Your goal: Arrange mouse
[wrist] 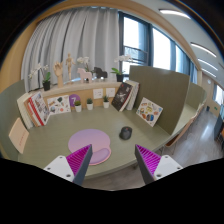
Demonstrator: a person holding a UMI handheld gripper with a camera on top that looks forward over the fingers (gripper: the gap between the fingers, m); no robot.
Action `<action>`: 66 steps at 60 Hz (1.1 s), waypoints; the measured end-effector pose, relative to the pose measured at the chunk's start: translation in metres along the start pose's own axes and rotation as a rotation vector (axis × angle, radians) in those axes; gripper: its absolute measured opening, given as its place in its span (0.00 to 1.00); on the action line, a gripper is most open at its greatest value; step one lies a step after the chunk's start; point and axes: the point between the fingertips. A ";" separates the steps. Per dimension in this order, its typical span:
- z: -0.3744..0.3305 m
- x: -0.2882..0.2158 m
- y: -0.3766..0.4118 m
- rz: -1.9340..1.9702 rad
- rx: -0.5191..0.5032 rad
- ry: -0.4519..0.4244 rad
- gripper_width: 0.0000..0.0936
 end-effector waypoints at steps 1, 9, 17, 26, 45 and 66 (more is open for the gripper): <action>0.000 0.004 -0.002 0.000 0.003 0.011 0.92; 0.015 0.045 -0.031 -0.019 0.010 0.075 0.92; 0.037 0.077 -0.067 -0.047 -0.009 0.130 0.92; 0.073 0.094 -0.107 -0.081 -0.049 0.181 0.92; 0.191 0.082 -0.140 -0.108 -0.241 0.253 0.92; 0.286 0.055 -0.127 -0.170 -0.388 0.325 0.89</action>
Point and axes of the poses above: the point between the fingertips, and its own axes, seen from behind it with the camera up: y to the left, x down, z forward, the way the camera looks, and after that the axes turned 12 degrees about -x, right-handed
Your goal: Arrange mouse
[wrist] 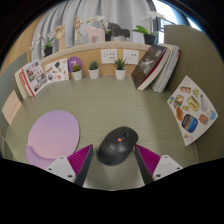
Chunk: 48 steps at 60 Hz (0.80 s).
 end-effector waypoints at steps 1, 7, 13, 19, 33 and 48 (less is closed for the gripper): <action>0.002 -0.001 0.002 -0.003 -0.002 0.005 0.88; 0.016 -0.013 0.010 -0.005 -0.024 0.017 0.87; 0.026 -0.021 0.012 -0.024 -0.029 0.040 0.81; 0.033 -0.026 0.015 -0.029 -0.028 0.047 0.69; 0.037 -0.029 0.016 -0.024 -0.015 0.048 0.50; 0.037 -0.029 0.015 0.013 0.039 0.065 0.38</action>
Point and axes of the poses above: the point between the fingertips, and its own axes, seen from behind it with the camera up: y to the left, x down, z forward, the way the camera looks, and after that the axes turned 12 degrees about -x, right-handed
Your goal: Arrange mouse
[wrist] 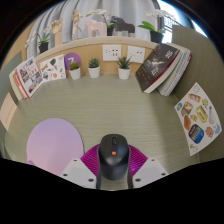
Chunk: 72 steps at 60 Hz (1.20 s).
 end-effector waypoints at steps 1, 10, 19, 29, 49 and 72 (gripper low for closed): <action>0.000 0.000 0.000 0.002 0.004 0.001 0.38; -0.021 -0.019 -0.002 0.023 0.081 -0.017 0.38; -0.084 -0.099 0.022 0.008 0.145 -0.169 0.38; -0.143 -0.168 0.085 -0.021 0.153 -0.307 0.38; -0.036 -0.086 0.176 0.061 0.050 -0.125 0.38; 0.027 0.003 0.176 0.067 0.058 0.012 0.40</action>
Point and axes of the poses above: the point between the fingertips, and its own axes, seen from behind it with the camera up: y to the left, x down, z forward, the way the camera looks, and after that the axes turned 12 degrees about -x, right-handed
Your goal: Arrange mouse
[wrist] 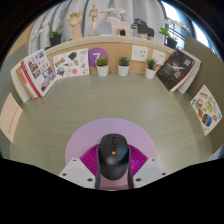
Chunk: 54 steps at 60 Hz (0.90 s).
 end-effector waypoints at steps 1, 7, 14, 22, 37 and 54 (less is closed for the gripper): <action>0.000 0.000 0.000 -0.004 0.001 -0.001 0.41; 0.001 0.000 -0.001 -0.010 0.002 0.001 0.49; 0.000 0.001 -0.006 0.013 0.004 0.033 0.72; -0.030 -0.022 -0.008 -0.003 0.030 -0.002 0.92; -0.142 -0.084 0.045 -0.020 -0.043 -0.163 0.92; -0.252 -0.059 0.105 -0.060 -0.101 -0.216 0.92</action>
Point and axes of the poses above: the point between the fingertips, and its own axes, seen from behind it with the camera up: y to the left, x down, z forward, the way the camera looks, and after that the axes turned 12 degrees about -x, right-handed
